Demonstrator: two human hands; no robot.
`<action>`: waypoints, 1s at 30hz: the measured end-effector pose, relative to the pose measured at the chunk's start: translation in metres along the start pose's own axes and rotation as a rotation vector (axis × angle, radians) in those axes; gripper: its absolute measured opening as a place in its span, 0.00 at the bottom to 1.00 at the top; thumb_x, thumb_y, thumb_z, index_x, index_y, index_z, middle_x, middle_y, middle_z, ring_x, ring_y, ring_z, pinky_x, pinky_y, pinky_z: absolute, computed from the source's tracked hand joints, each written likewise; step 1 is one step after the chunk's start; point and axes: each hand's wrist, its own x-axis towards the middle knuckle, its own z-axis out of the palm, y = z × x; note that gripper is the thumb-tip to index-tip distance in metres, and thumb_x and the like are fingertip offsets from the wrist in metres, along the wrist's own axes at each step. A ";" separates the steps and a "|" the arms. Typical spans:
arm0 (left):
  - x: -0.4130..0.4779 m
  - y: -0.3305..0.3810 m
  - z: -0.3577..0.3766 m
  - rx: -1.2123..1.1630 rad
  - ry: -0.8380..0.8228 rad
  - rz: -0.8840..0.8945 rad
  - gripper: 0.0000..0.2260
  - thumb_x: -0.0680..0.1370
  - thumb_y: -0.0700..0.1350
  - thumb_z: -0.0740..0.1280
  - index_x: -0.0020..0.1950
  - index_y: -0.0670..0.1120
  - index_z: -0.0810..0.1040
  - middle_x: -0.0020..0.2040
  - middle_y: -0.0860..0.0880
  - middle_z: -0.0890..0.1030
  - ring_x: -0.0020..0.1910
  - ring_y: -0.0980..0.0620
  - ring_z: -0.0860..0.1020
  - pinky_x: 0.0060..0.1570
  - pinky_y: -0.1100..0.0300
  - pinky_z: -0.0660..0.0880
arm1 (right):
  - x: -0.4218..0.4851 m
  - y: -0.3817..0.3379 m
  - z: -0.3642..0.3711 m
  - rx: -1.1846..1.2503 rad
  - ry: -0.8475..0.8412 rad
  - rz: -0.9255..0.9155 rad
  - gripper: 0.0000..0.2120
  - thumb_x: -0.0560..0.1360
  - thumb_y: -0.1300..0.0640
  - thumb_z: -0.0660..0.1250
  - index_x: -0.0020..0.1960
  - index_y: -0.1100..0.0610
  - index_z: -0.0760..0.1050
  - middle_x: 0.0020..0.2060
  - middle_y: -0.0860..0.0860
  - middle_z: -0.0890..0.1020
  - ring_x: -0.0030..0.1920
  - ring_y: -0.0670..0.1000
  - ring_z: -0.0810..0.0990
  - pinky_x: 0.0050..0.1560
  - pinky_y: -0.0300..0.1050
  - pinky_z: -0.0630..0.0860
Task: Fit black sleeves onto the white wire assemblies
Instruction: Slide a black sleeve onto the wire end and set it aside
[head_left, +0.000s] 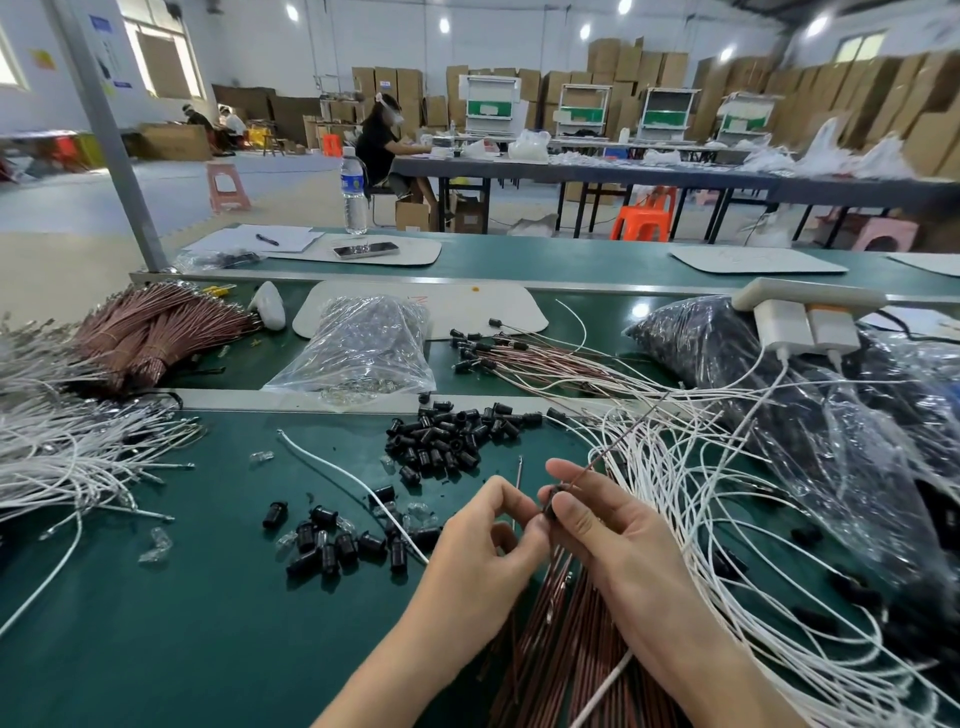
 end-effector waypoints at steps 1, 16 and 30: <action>0.000 0.000 0.000 0.015 0.008 0.012 0.05 0.80 0.52 0.67 0.44 0.57 0.75 0.30 0.53 0.74 0.29 0.54 0.67 0.30 0.57 0.66 | 0.000 0.000 -0.001 -0.004 0.004 -0.007 0.20 0.65 0.51 0.78 0.56 0.51 0.85 0.48 0.55 0.87 0.53 0.53 0.86 0.52 0.39 0.81; -0.002 -0.005 -0.004 0.220 0.025 0.127 0.09 0.78 0.64 0.59 0.47 0.61 0.73 0.35 0.54 0.77 0.28 0.59 0.69 0.28 0.62 0.68 | 0.003 -0.004 -0.006 0.110 0.045 0.026 0.21 0.68 0.62 0.73 0.61 0.58 0.81 0.47 0.57 0.86 0.54 0.53 0.86 0.49 0.39 0.82; -0.005 0.001 -0.003 0.454 0.047 0.154 0.02 0.82 0.56 0.63 0.51 0.61 0.72 0.46 0.66 0.77 0.41 0.60 0.77 0.36 0.66 0.70 | 0.004 -0.008 -0.007 0.271 0.006 0.129 0.21 0.65 0.68 0.71 0.58 0.63 0.80 0.45 0.58 0.87 0.48 0.51 0.87 0.44 0.37 0.82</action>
